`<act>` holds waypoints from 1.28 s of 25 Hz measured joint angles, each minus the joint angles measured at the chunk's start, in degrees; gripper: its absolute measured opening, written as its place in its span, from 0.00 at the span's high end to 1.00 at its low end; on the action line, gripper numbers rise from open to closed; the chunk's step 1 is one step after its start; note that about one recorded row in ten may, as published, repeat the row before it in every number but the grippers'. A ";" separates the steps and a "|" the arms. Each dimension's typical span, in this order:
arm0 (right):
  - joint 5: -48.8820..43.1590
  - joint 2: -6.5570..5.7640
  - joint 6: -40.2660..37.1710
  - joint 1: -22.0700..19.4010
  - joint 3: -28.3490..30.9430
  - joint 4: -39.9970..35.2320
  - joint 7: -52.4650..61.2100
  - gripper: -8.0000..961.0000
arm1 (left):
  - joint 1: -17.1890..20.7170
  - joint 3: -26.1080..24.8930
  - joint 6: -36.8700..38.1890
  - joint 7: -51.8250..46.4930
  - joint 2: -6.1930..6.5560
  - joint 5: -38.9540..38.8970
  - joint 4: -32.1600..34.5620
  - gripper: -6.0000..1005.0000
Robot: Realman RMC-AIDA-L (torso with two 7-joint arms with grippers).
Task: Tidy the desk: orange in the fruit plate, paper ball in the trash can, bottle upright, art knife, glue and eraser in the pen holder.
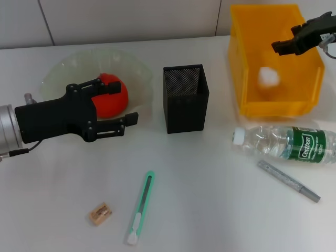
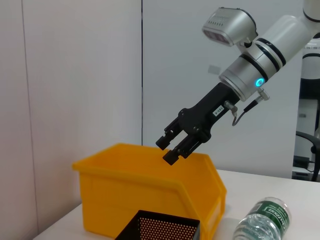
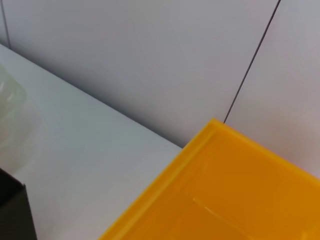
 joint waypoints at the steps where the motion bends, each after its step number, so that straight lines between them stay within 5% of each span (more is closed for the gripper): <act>1: 0.00 0.00 0.00 0.00 0.00 0.00 0.00 0.52 | 0.00 0.01 -0.08 0.00 0.00 0.03 0.00 0.19; 10: 0.03 0.02 -2.12 -0.22 -0.25 -1.84 -0.14 0.34 | 0.02 0.02 -0.21 0.02 0.00 0.21 0.00 0.19; 14: 0.45 -0.10 -6.04 -0.28 0.07 -4.81 -0.15 0.33 | 0.02 0.02 -0.23 0.02 0.00 0.18 0.00 0.19; 22: 0.35 -1.25 -22.43 0.69 2.17 -15.00 4.32 0.32 | -0.03 0.11 -0.30 0.02 0.00 0.17 0.00 0.19; 32: -5.89 -3.13 -42.70 5.49 3.94 -16.60 8.50 0.32 | -0.22 0.82 -0.74 0.02 0.00 0.03 -0.38 0.19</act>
